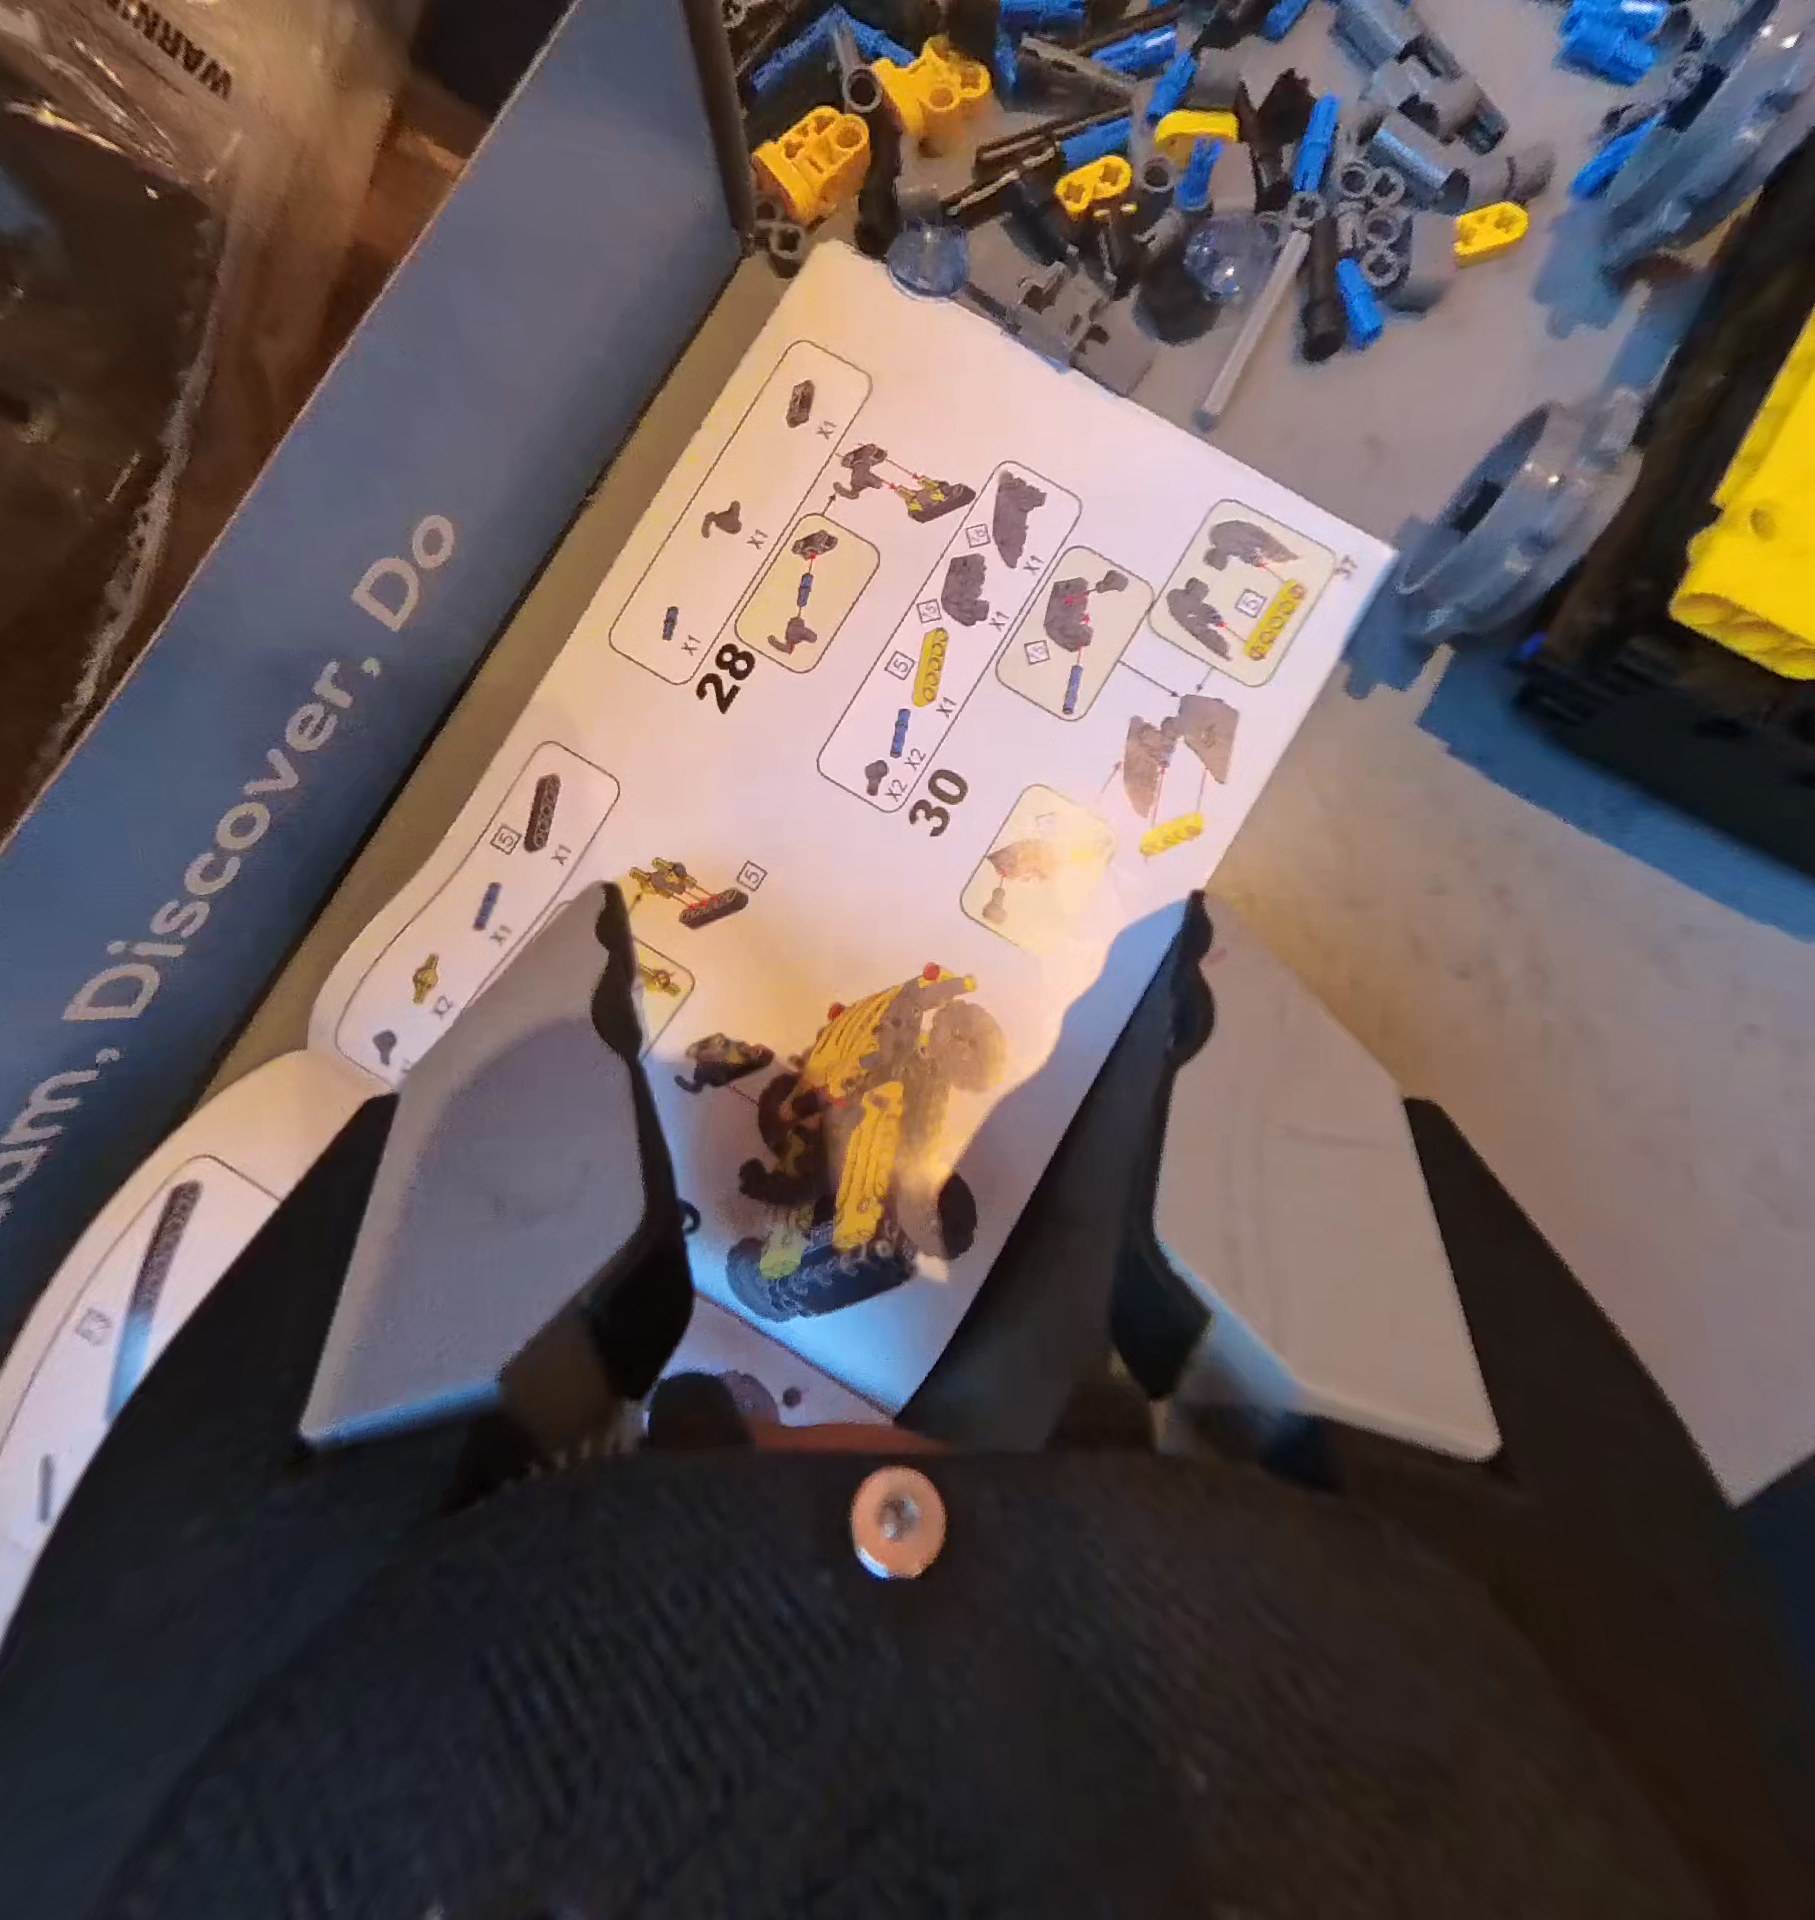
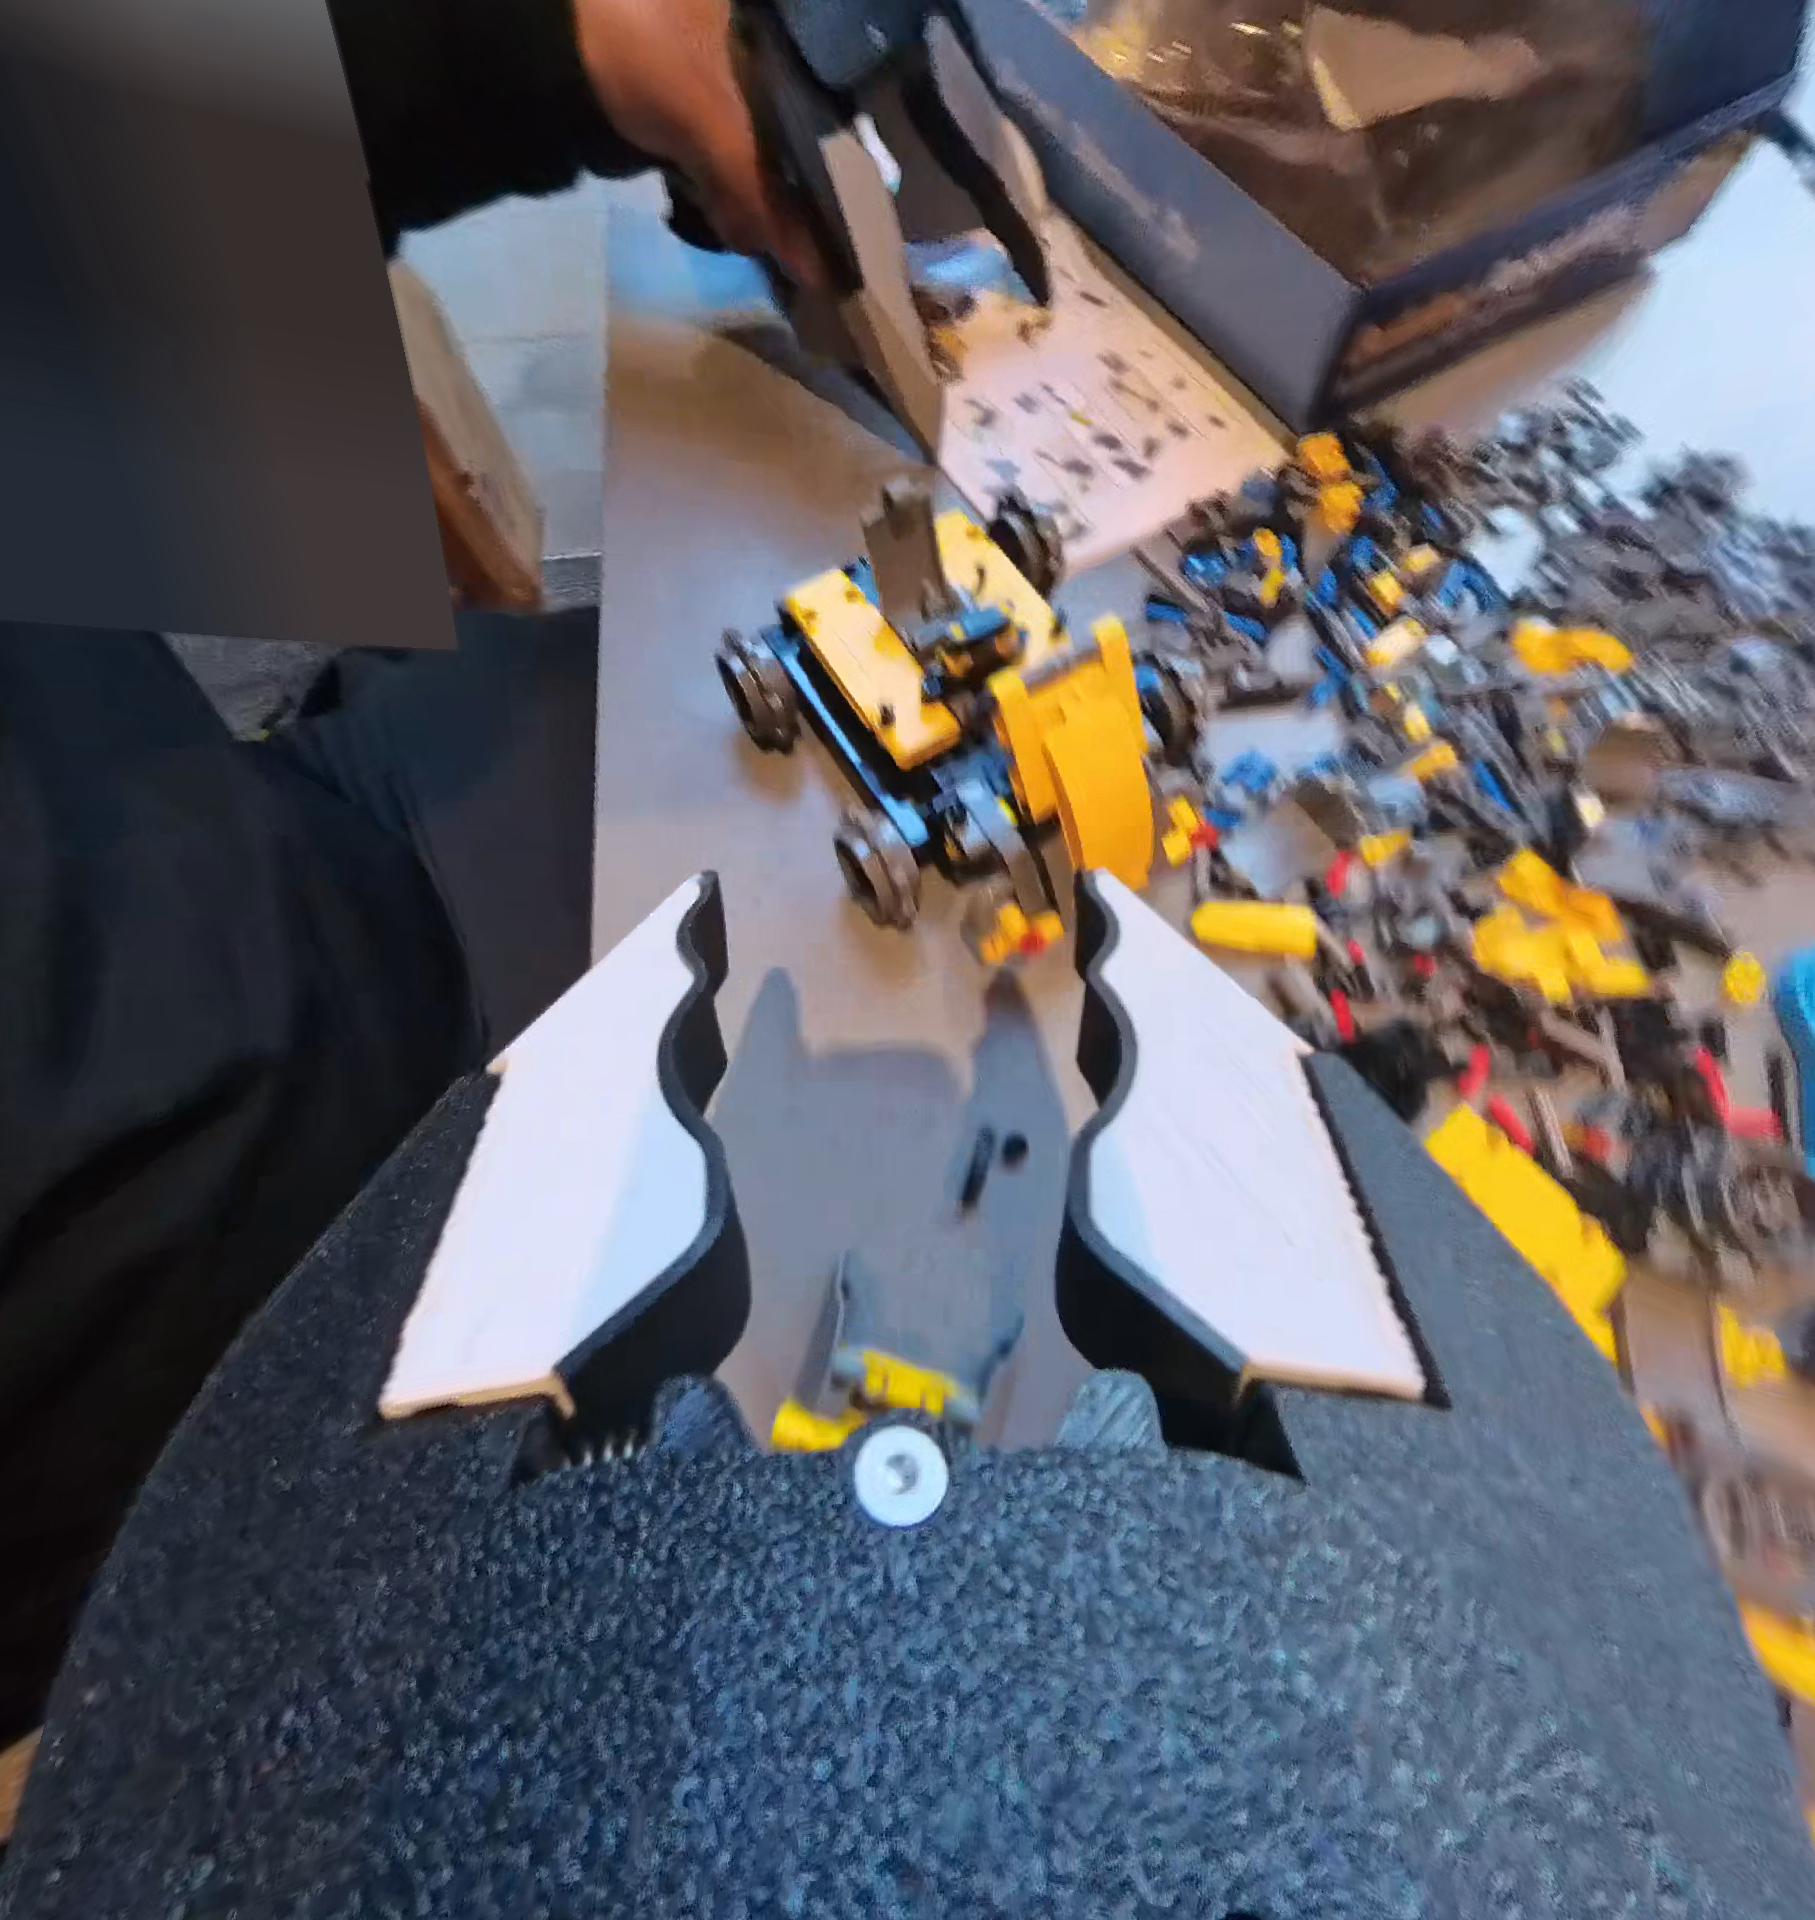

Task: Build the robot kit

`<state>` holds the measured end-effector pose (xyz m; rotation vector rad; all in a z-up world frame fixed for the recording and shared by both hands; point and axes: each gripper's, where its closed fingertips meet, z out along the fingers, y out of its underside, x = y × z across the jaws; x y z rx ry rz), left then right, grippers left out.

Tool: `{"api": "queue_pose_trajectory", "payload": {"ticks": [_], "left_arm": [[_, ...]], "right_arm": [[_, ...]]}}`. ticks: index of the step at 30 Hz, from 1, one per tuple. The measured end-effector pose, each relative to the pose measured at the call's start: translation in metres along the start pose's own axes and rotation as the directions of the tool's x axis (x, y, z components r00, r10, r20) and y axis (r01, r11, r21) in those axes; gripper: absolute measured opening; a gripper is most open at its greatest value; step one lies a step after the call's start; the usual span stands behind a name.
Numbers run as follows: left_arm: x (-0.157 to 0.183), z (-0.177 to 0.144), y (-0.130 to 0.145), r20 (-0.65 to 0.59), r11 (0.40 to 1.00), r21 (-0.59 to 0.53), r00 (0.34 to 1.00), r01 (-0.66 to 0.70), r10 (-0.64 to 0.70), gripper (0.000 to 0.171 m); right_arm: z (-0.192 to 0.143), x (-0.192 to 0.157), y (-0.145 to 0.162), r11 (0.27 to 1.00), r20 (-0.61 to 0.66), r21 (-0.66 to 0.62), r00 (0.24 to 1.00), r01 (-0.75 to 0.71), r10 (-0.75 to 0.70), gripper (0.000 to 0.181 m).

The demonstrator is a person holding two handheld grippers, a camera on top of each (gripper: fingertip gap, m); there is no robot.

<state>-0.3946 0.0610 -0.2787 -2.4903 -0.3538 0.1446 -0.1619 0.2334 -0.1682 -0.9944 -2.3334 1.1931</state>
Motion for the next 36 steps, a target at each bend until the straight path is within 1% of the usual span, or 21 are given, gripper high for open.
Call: {"api": "queue_pose_trajectory", "payload": {"ticks": [3, 6, 9, 11, 13, 14, 15, 17, 18, 20, 25, 27, 29, 31, 36], "left_arm": [[0.001, -0.002, 0.002, -0.007, 0.999, 0.042, 1.000, 0.004, -0.003, 0.100], [0.000, -0.007, 0.008, -0.012, 0.997, 0.082, 1.000, 0.010, -0.009, 0.099], [0.006, -0.018, 0.020, -0.017, 0.993, 0.118, 1.000, 0.001, 0.002, 0.093], [0.011, -0.025, 0.028, -0.027, 0.990, 0.143, 0.999, -0.015, 0.019, 0.092], [0.015, -0.033, 0.034, -0.048, 0.985, 0.170, 0.999, -0.012, 0.020, 0.089], [0.016, -0.039, 0.034, -0.055, 0.981, 0.194, 0.998, 0.006, 0.005, 0.086], [0.017, -0.046, 0.034, -0.066, 0.975, 0.219, 0.998, 0.027, -0.013, 0.086], [0.022, -0.062, 0.035, -0.083, 0.963, 0.262, 0.996, 0.058, -0.038, 0.089], [0.023, -0.070, 0.036, -0.071, 0.958, 0.282, 0.997, 0.062, -0.043, 0.090], [0.025, -0.081, 0.044, -0.030, 0.953, 0.299, 0.999, 0.049, -0.042, 0.093], [0.023, -0.094, 0.068, 0.059, 0.954, 0.297, 0.996, 0.052, -0.072, 0.094], [0.023, -0.097, 0.071, 0.062, 0.947, 0.313, 0.994, 0.071, -0.095, 0.091], [0.024, -0.100, 0.072, 0.059, 0.941, 0.328, 0.992, 0.085, -0.110, 0.090], [0.023, -0.102, 0.072, 0.066, 0.938, 0.335, 0.991, 0.089, -0.118, 0.088], [0.019, -0.097, 0.072, 0.068, 0.937, 0.327, 0.986, 0.120, -0.150, 0.084]], "right_arm": [[0.035, -0.004, -0.035, 0.997, 0.113, -0.032, 0.992, 0.064, -0.060, 0.068], [0.079, 0.003, -0.066, 0.987, 0.177, -0.085, 0.977, 0.137, -0.120, 0.068], [0.125, 0.007, -0.090, 0.973, 0.232, -0.151, 0.963, 0.175, -0.138, 0.068], [0.153, 0.005, -0.101, 0.954, 0.263, -0.197, 0.950, 0.224, -0.169, 0.064], [0.178, 0.008, -0.104, 0.917, 0.265, -0.262, 0.936, 0.300, -0.231, 0.064], [0.190, 0.010, -0.105, 0.895, 0.262, -0.297, 0.930, 0.332, -0.258, 0.064], [0.201, 0.010, -0.103, 0.872, 0.272, -0.330, 0.921, 0.362, -0.279, 0.064], [0.220, 0.008, -0.095, 0.813, 0.306, -0.405, 0.900, 0.418, -0.311, 0.064], [0.227, 0.007, -0.089, 0.779, 0.322, -0.443, 0.889, 0.444, -0.324, 0.064], [0.240, 0.011, -0.078, 0.722, 0.332, -0.495, 0.874, 0.482, -0.356, 0.064], [0.258, 0.014, -0.064, 0.672, 0.385, -0.542, 0.860, 0.504, -0.335, 0.065], [0.261, 0.014, -0.058, 0.653, 0.409, -0.560, 0.855, 0.510, -0.318, 0.065], [0.263, 0.014, -0.058, 0.658, 0.416, -0.560, 0.858, 0.503, -0.301, 0.063], [0.263, 0.014, -0.058, 0.648, 0.423, -0.558, 0.850, 0.518, -0.315, 0.062], [0.263, 0.014, -0.059, 0.620, 0.420, -0.587, 0.851, 0.521, -0.316, 0.060]]}}
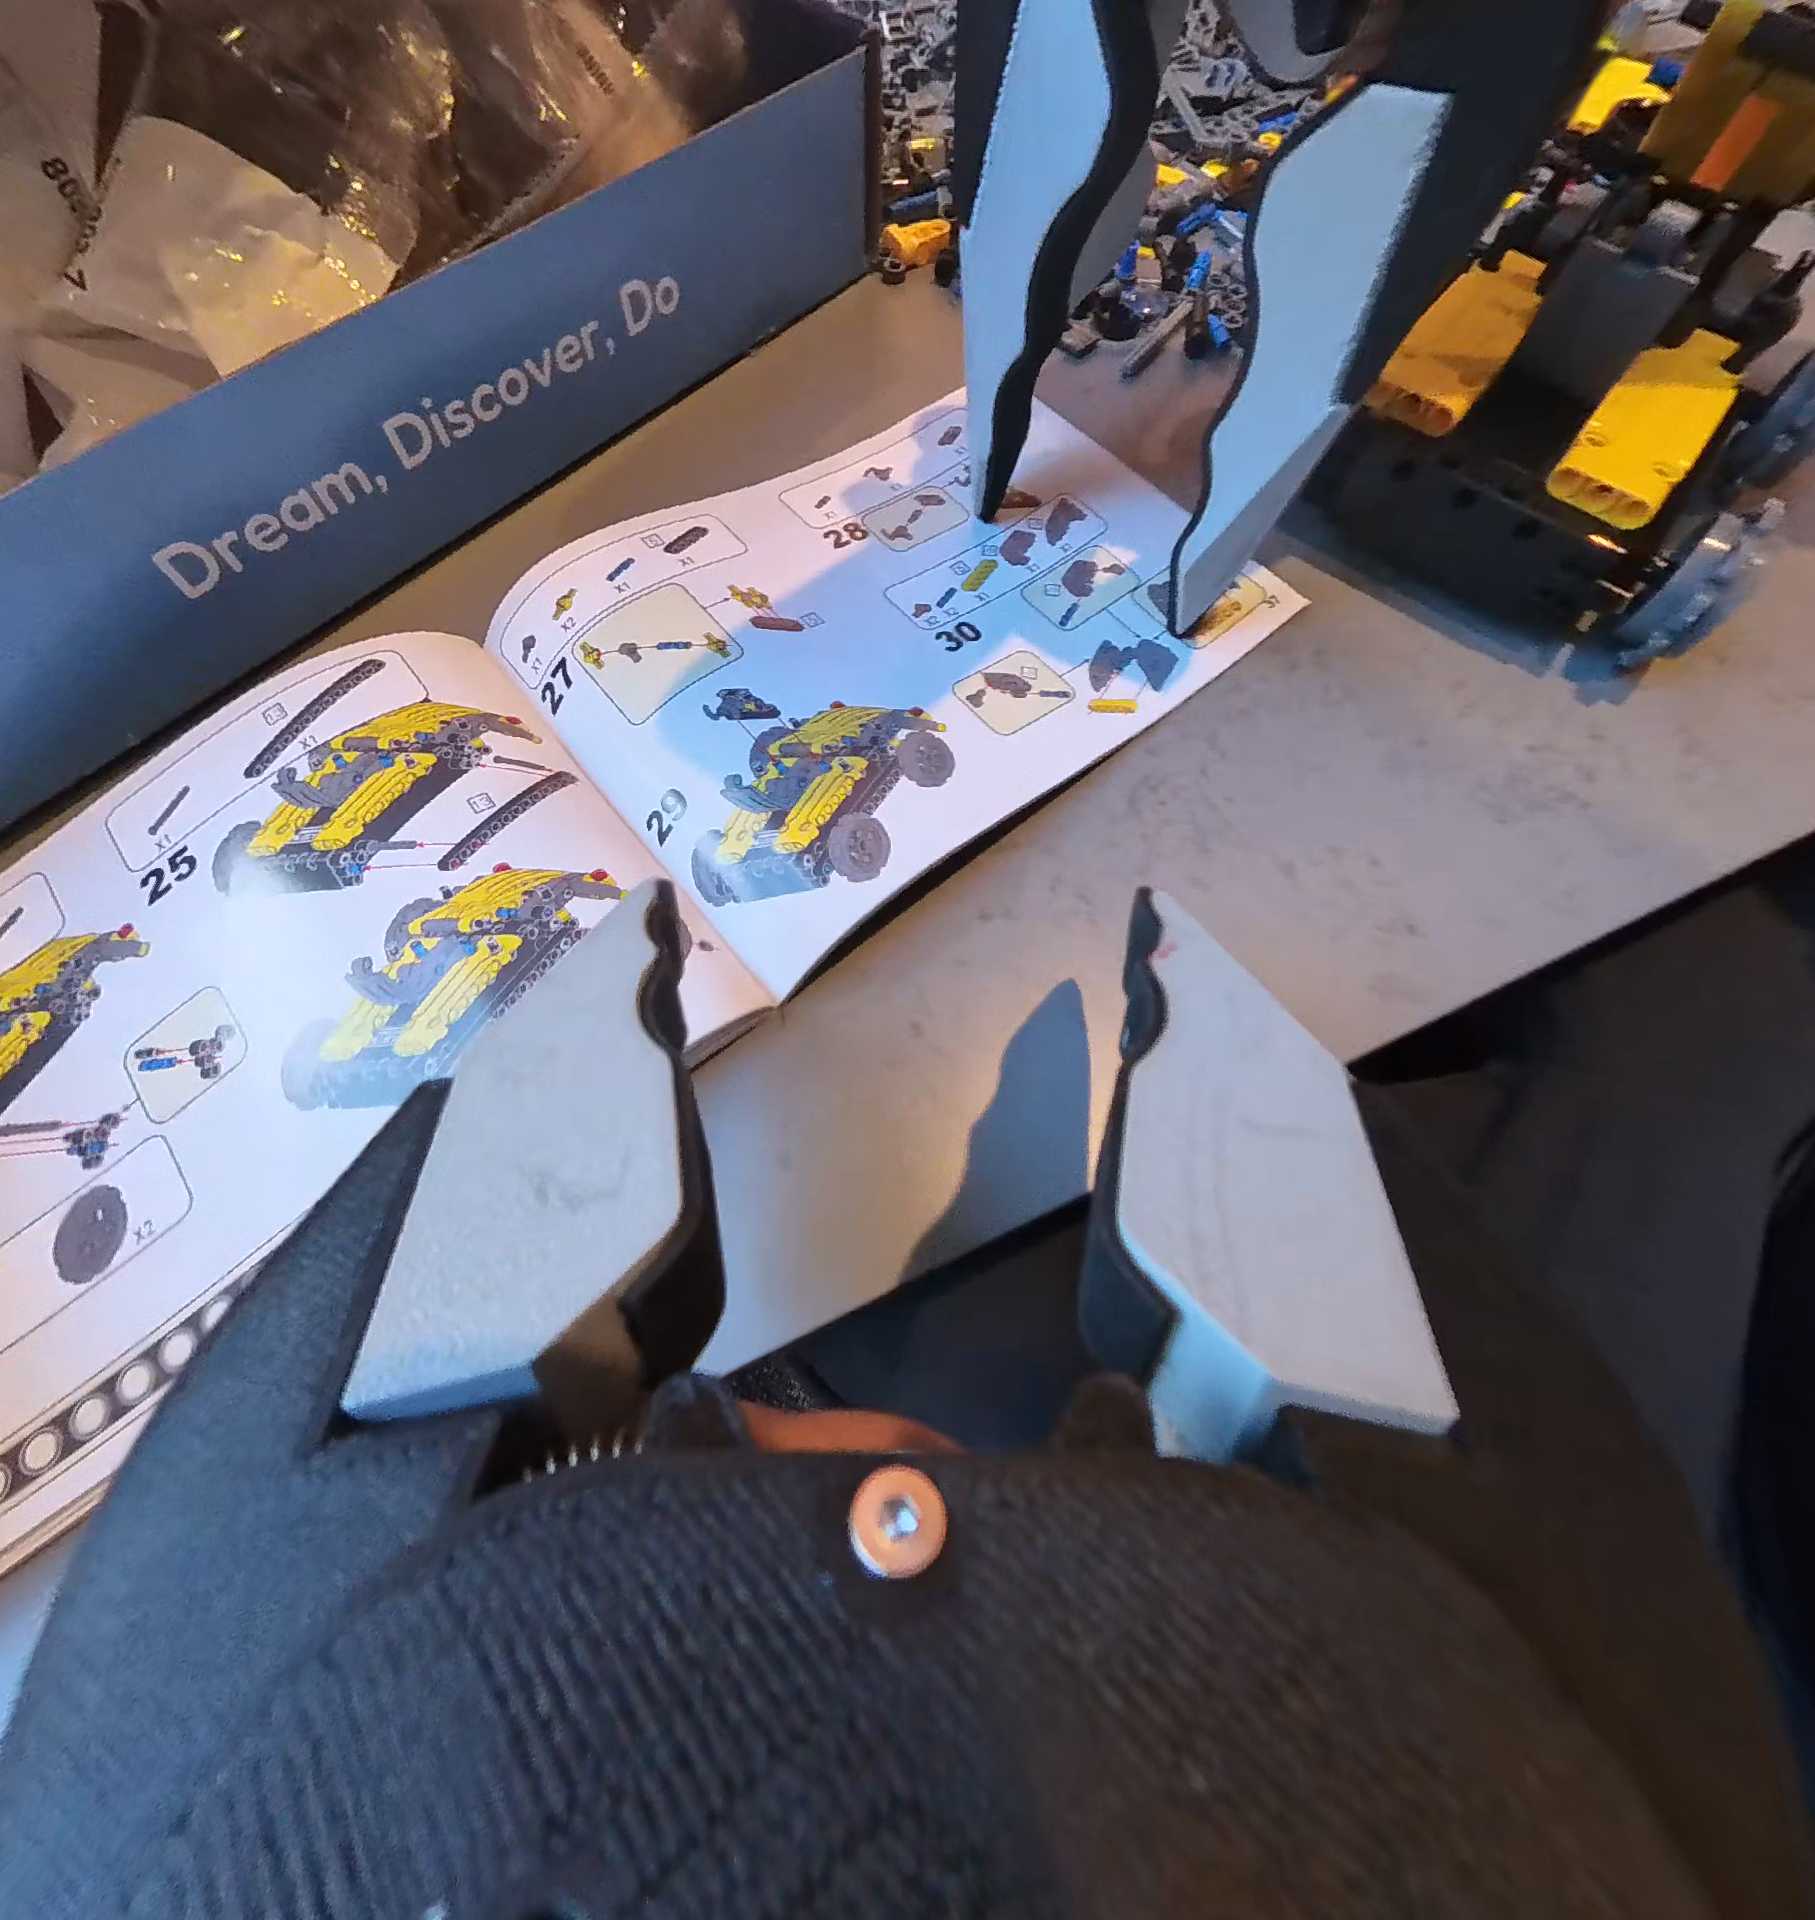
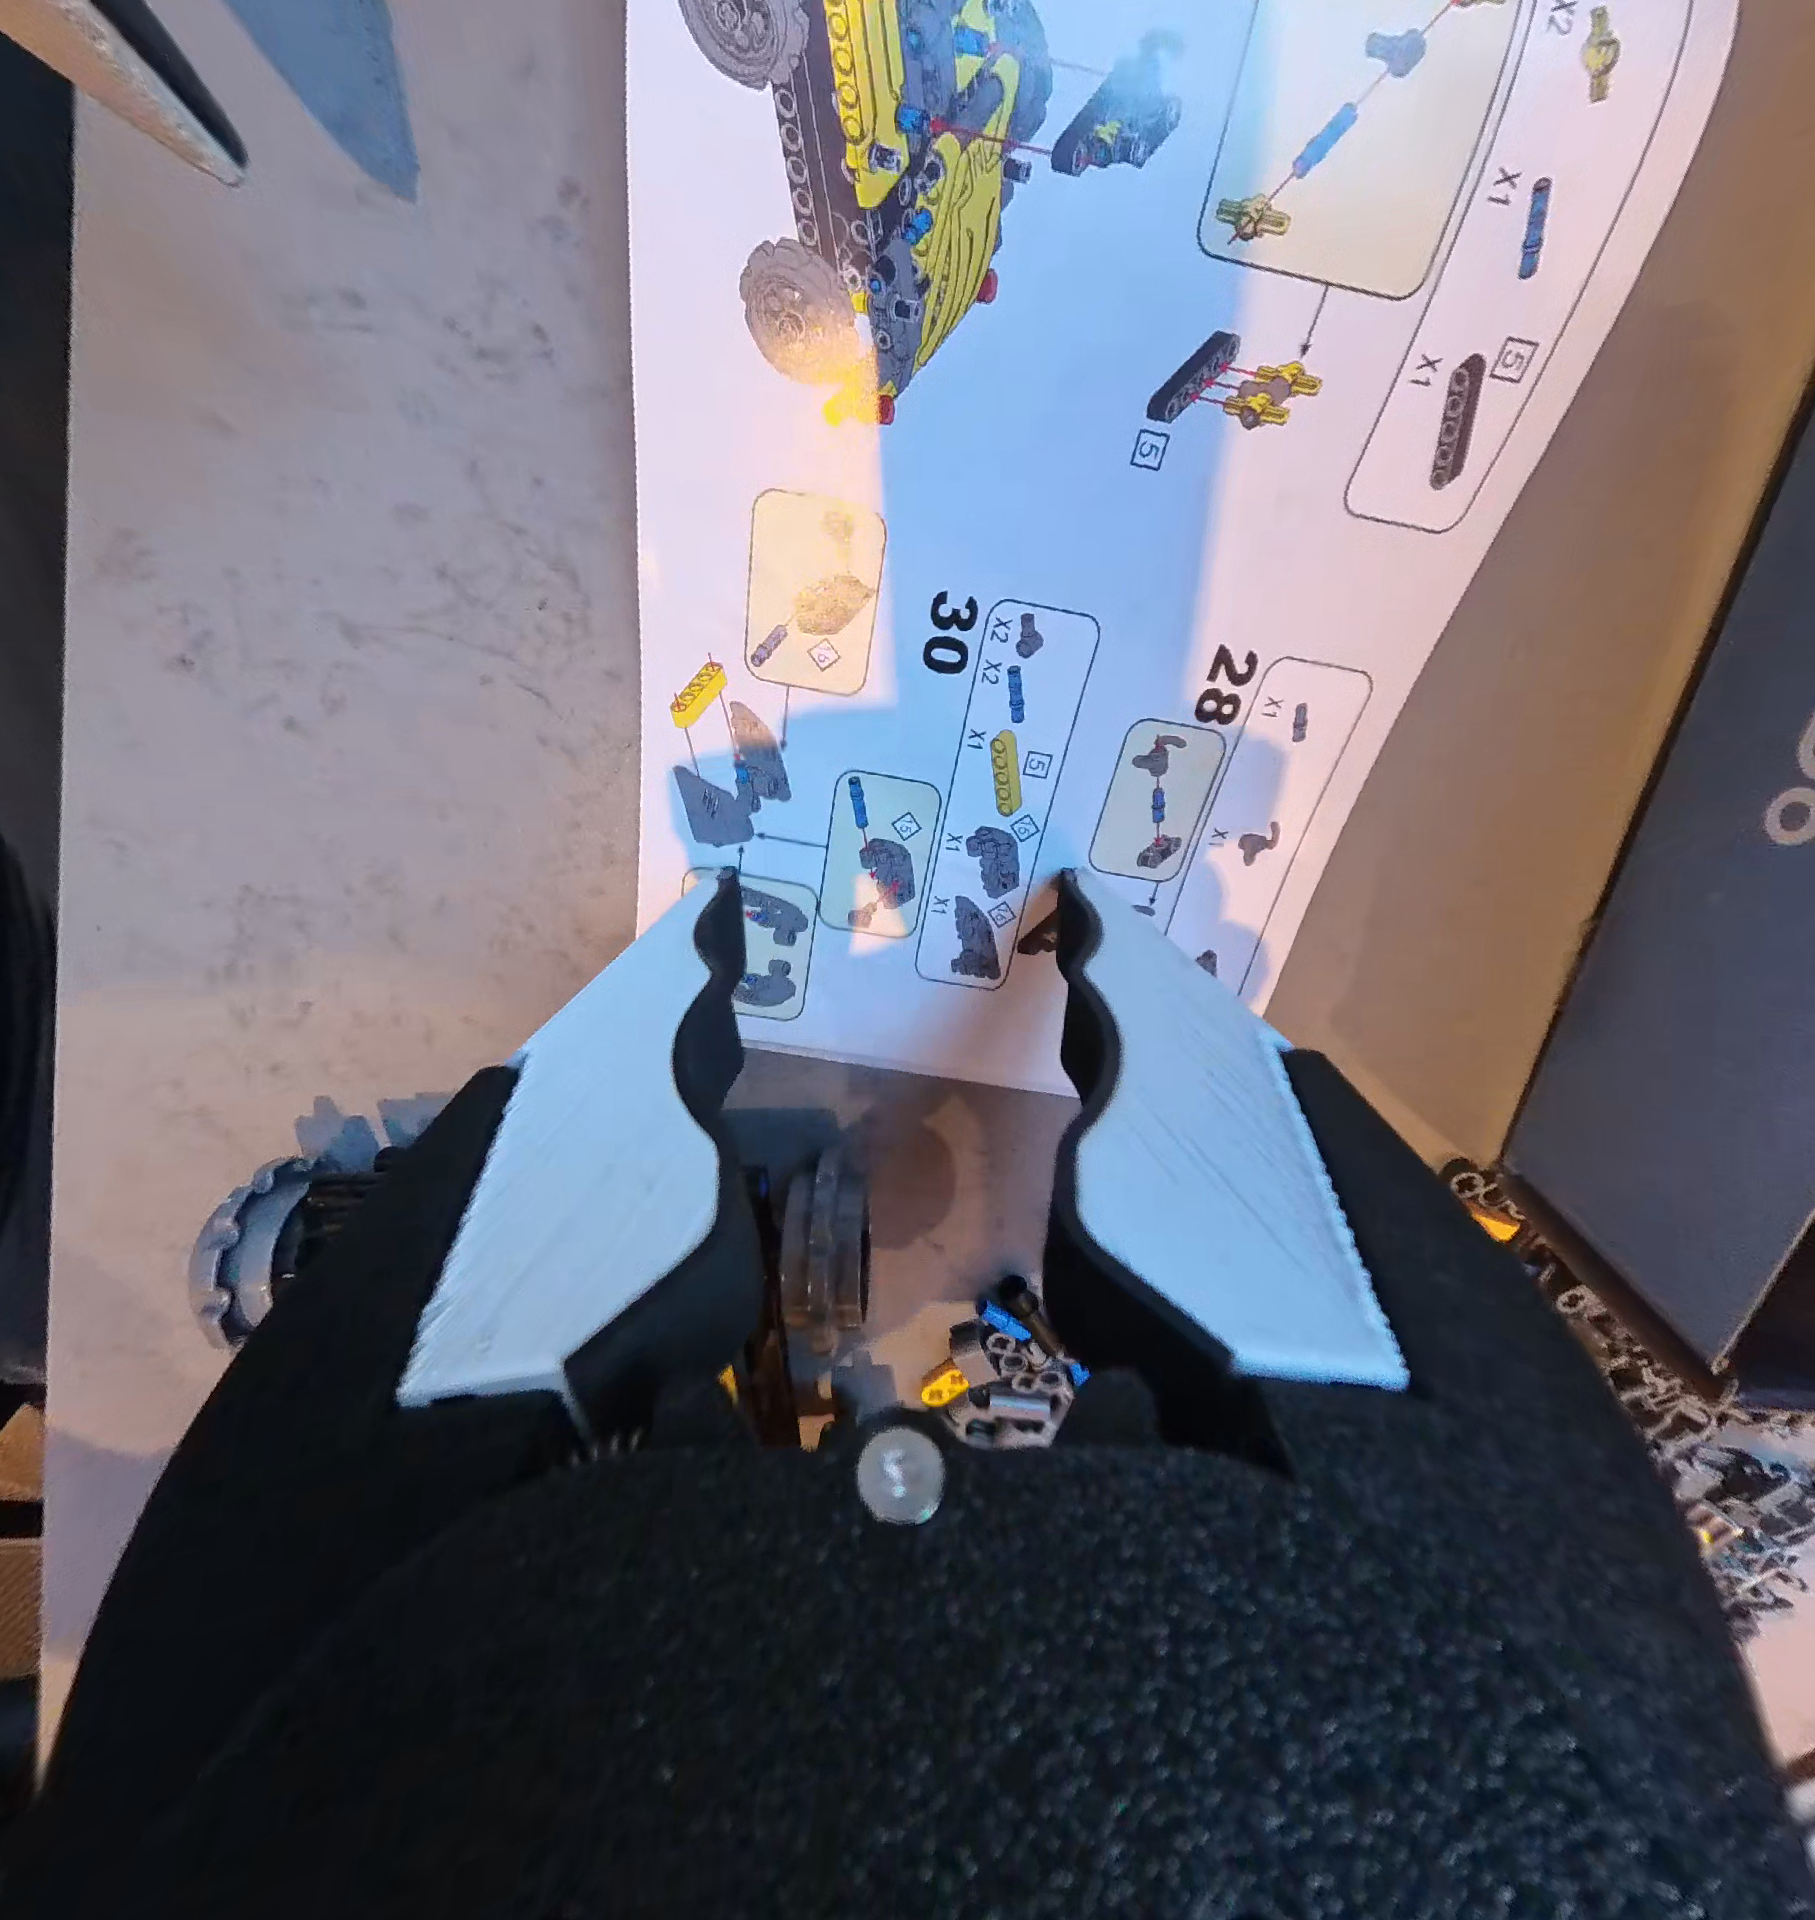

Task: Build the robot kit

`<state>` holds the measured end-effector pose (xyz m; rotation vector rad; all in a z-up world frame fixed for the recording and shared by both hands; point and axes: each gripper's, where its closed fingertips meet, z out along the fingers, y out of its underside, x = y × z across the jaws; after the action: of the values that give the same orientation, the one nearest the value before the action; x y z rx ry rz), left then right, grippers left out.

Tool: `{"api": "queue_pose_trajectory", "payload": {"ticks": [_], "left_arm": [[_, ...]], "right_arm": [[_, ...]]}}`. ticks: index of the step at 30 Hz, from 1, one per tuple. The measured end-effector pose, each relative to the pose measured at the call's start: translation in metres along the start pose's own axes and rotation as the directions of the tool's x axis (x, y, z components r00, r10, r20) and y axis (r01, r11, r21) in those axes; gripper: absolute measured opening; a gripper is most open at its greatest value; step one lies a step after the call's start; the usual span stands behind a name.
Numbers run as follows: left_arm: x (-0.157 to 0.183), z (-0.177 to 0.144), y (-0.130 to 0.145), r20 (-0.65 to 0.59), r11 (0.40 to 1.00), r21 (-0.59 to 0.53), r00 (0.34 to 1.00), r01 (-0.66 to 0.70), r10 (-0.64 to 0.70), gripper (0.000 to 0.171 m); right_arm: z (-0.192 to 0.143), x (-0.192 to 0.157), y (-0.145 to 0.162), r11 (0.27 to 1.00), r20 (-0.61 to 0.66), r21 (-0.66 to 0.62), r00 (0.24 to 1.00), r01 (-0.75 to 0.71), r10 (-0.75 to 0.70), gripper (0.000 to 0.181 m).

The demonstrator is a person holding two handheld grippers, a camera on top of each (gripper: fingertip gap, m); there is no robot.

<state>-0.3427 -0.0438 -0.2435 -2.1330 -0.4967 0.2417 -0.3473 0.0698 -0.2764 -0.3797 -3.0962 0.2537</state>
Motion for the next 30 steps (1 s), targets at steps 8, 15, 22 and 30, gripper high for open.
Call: {"api": "queue_pose_trajectory", "payload": {"ticks": [8, 15, 22, 30], "left_arm": [[-0.004, 0.016, -0.016, 0.077, 0.996, -0.010, 0.993, -0.094, 0.095, 0.072], [-0.009, 0.036, -0.018, 0.104, 0.965, -0.100, 0.962, -0.244, 0.254, 0.074], [-0.006, 0.048, -0.010, 0.044, 0.937, -0.162, 0.946, -0.310, 0.321, 0.071], [-0.006, 0.036, -0.026, 0.022, 0.945, -0.134, 0.953, -0.297, 0.303, 0.066]], "right_arm": [[-0.002, 0.001, -0.001, 0.999, -0.001, -0.049, 1.000, -0.013, 0.013, 0.054], [-0.003, -0.001, -0.004, 0.999, 0.003, -0.028, 1.000, -0.031, 0.031, 0.036], [-0.001, -0.008, -0.011, 0.991, 0.077, 0.089, 0.992, -0.102, 0.095, 0.000], [0.000, -0.007, -0.010, 0.992, 0.072, 0.092, 0.995, -0.082, 0.075, 0.000]]}}
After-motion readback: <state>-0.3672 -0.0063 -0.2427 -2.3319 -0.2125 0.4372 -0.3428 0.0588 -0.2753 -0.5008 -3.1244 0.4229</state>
